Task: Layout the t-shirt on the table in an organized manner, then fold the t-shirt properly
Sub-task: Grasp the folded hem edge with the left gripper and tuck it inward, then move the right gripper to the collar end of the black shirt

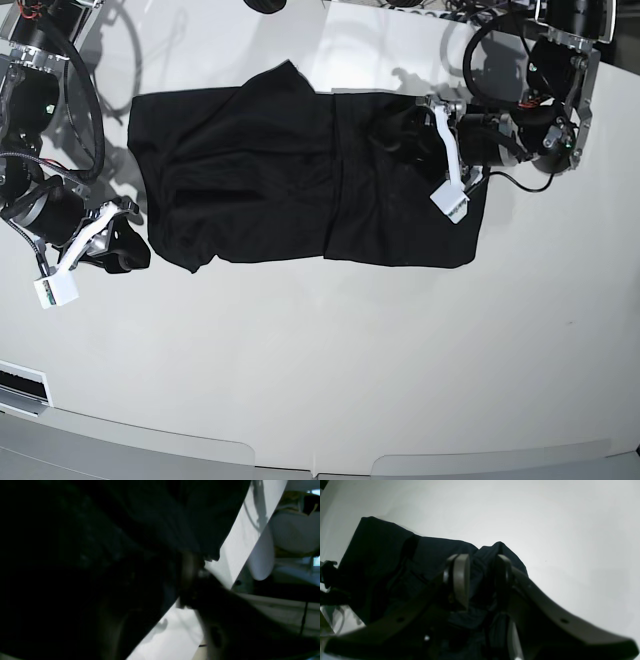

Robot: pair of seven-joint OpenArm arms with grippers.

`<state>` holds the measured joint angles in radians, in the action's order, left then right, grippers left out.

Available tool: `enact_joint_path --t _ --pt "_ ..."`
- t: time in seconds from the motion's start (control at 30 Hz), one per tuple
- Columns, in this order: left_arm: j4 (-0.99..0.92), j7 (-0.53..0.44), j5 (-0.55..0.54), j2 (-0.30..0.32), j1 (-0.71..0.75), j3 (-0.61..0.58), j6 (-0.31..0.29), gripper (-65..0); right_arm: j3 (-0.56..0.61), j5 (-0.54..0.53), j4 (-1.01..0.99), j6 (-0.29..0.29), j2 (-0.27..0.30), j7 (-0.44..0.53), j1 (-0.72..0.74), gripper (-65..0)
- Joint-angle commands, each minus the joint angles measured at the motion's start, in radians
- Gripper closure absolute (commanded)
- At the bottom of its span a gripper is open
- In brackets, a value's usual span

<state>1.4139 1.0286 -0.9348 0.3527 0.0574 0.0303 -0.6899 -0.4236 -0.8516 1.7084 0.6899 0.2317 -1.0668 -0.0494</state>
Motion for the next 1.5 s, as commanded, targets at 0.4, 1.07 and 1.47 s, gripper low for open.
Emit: enact_joint_path --t 0.4,1.07,1.47 --pt "0.047 -0.04 0.002 0.019 -0.074 0.351 -0.008 0.0 -0.348 -0.057 0.08 -0.074 0.015 -0.061 -0.101 -38.3" --pt "0.045 -0.036 0.002 0.068 -0.066 0.378 -0.008 0.0 -0.135 -0.271 -0.552 0.008 0.013 -0.184 -0.071 -39.5" --pt "0.045 -0.033 0.001 0.068 -0.056 0.378 -0.008 0.0 -0.042 -0.275 -0.552 0.008 0.012 -0.043 -0.064 -39.5"
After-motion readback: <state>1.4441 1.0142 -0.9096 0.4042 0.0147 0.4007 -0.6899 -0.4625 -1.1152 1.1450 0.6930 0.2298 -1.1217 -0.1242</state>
